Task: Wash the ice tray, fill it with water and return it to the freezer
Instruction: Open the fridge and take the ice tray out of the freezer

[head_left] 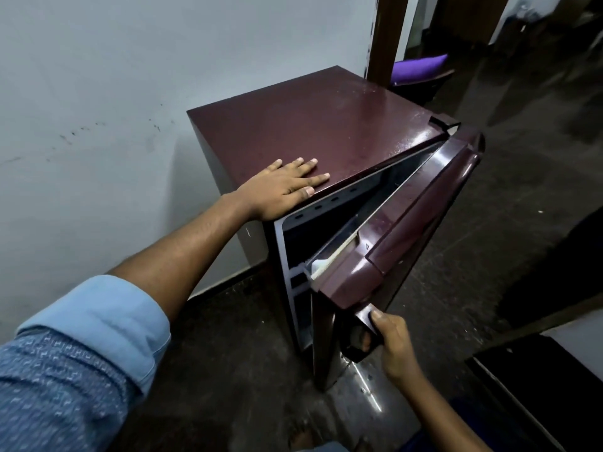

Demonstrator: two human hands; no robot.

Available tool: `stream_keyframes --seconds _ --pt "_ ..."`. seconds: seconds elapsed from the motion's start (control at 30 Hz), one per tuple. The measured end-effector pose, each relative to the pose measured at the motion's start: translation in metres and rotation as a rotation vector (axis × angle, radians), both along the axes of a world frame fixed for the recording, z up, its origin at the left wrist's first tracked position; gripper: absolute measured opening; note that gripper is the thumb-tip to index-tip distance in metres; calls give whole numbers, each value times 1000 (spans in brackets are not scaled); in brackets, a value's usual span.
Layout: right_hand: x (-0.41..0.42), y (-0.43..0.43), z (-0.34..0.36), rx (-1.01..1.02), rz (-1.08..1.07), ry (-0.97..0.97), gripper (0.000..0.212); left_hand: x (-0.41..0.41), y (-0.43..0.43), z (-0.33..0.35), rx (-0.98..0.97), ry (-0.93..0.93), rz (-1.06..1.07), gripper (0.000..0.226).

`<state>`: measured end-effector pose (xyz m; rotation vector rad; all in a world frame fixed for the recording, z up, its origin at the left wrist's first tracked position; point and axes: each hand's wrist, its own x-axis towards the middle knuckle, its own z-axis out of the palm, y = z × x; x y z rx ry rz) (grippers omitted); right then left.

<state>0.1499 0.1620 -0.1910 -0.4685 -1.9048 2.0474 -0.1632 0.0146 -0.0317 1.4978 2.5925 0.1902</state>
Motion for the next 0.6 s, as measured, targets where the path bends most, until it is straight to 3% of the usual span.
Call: stream_keyframes --seconds 0.13,0.3,0.4,0.6 --pt "41 29 11 13 -28 -3 65 -1 2 -1 -12 10 16 50" --pt "89 78 14 -63 0 -85 70 1 2 -1 -19 6 43 50" --pt "114 101 19 -172 -22 -129 33 7 5 1 -24 -1 88 49" --pt "157 144 27 -216 -161 -124 27 15 5 -3 -12 18 137 53"
